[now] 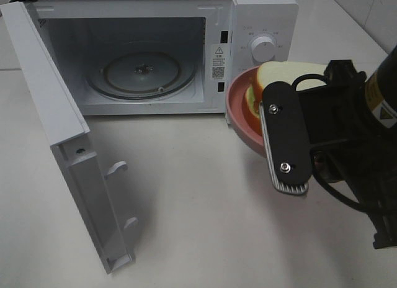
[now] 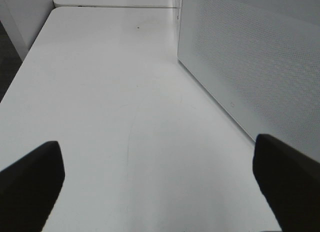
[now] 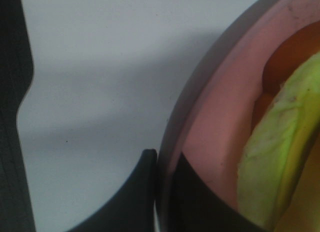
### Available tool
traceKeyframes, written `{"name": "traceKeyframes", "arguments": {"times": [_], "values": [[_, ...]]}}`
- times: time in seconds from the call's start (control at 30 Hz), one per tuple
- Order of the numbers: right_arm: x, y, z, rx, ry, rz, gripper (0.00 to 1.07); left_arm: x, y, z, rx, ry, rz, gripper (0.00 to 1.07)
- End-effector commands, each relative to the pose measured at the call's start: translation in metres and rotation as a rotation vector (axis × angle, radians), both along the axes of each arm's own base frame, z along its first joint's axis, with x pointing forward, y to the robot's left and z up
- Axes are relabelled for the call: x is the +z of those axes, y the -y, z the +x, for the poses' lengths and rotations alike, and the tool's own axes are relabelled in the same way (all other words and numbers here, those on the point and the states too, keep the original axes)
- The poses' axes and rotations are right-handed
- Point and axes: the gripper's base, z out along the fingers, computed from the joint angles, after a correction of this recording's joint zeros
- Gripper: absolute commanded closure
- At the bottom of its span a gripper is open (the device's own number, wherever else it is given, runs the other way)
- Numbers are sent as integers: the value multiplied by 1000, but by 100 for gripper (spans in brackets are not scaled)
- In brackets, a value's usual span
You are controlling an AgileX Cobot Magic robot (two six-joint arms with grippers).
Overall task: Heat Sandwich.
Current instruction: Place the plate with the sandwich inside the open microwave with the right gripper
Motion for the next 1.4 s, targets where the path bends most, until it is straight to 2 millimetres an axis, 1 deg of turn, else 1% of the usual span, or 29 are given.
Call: {"name": "traceKeyframes", "arguments": {"times": [0.03, 0.07, 0.13, 0.2, 0.23, 0.33, 0.47, 0.53, 0.57, 0.67, 0.87, 1.07, 1.2, 1.3, 1.33, 1.4], "values": [[2, -2, 0, 82, 15, 7, 105, -1, 1, -3, -7, 29, -7, 10], [2, -4, -1, 144, 8, -1, 105, -1, 1, -3, -7, 29, -7, 10], [2, -4, -2, 197, 1, -16, 105, -1, 1, -3, -7, 29, -7, 10], [2, -4, -2, 212, 0, -22, 105, -1, 1, -3, -7, 29, -7, 10], [2, -5, -1, 253, 7, -34, 104, -1, 1, -3, -7, 29, -7, 10], [2, -6, 0, 286, 16, -33, 103, -1, 1, -3, -7, 29, -7, 10], [2, -8, 1, 282, 20, -19, 104, -1, 1, -3, -7, 29, -7, 10], [1, -10, 2, 343, 31, -30, 107, -1, 1, -3, -7, 29, -7, 10], [1, -10, 2, 343, 31, -30, 107, -1, 1, -3, -7, 29, -7, 10], [1, -11, 2, 437, 27, -38, 107, -1, 1, -3, -7, 29, -7, 10], [0, -15, 2, 517, 40, -42, 107, -1, 1, -3, -7, 29, -7, 10], [-9, -21, 5, 605, 5, -70, 107, -1, 1, -3, -7, 29, -7, 10], [-13, -27, 8, 646, 25, -62, 107, -1, 1, -3, -7, 29, -7, 10], [-19, -28, 17, 634, 17, -41, 107, -1, 1, -3, -7, 29, -7, 10], [-19, -28, 17, 634, 17, -41, 107, -1, 1, -3, -7, 29, -7, 10], [-26, -25, 25, 634, -17, -32, 107, -1, 1, -3, -7, 29, -7, 10]]}}
